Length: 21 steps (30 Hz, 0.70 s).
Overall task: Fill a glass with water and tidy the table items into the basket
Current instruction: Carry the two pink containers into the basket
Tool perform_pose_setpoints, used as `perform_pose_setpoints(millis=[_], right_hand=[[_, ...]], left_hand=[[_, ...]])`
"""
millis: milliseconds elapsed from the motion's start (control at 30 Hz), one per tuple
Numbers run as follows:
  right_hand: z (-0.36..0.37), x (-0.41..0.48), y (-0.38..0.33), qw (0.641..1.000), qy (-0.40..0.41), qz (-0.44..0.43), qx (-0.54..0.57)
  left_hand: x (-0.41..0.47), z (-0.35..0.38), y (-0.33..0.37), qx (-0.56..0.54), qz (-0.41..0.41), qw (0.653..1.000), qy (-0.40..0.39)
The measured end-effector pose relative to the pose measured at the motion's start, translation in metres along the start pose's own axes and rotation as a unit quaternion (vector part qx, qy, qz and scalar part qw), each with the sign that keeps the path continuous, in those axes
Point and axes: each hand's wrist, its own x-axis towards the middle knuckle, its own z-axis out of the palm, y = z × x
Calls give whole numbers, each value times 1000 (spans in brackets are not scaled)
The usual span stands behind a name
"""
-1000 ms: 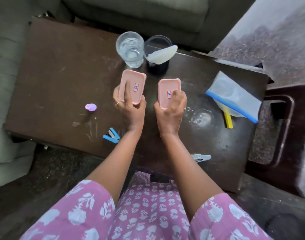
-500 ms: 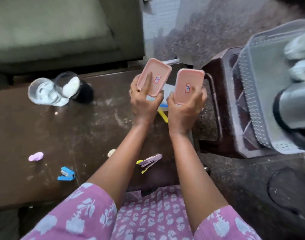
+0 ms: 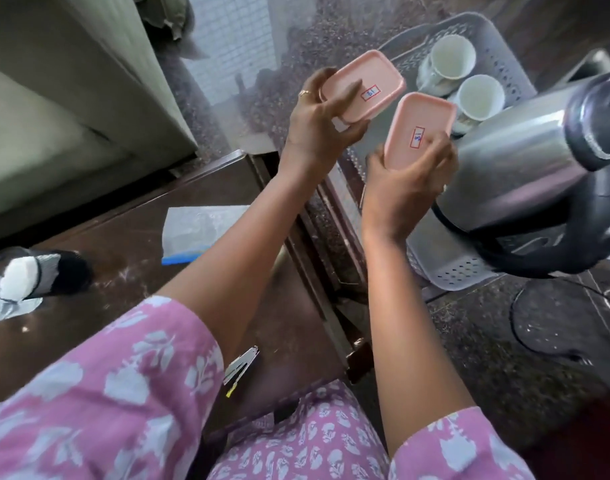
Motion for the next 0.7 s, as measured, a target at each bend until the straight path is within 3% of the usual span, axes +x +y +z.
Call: perform_pose_setpoints(millis=[133,400,600,700], right_hand=[[3,18,9,998,-28,49,-19],[17,34,12,984,-114,118,-65],[33,42,17,966,-177,179,-60],[34,41,20,969,-184,162,-43]], left_hand=[[16,16,14,69,15,995,-71],[37,42,21,238,24,963,-124],[54,52,22,264,25,953,-148],[58,54,22,281,16,944,-174]])
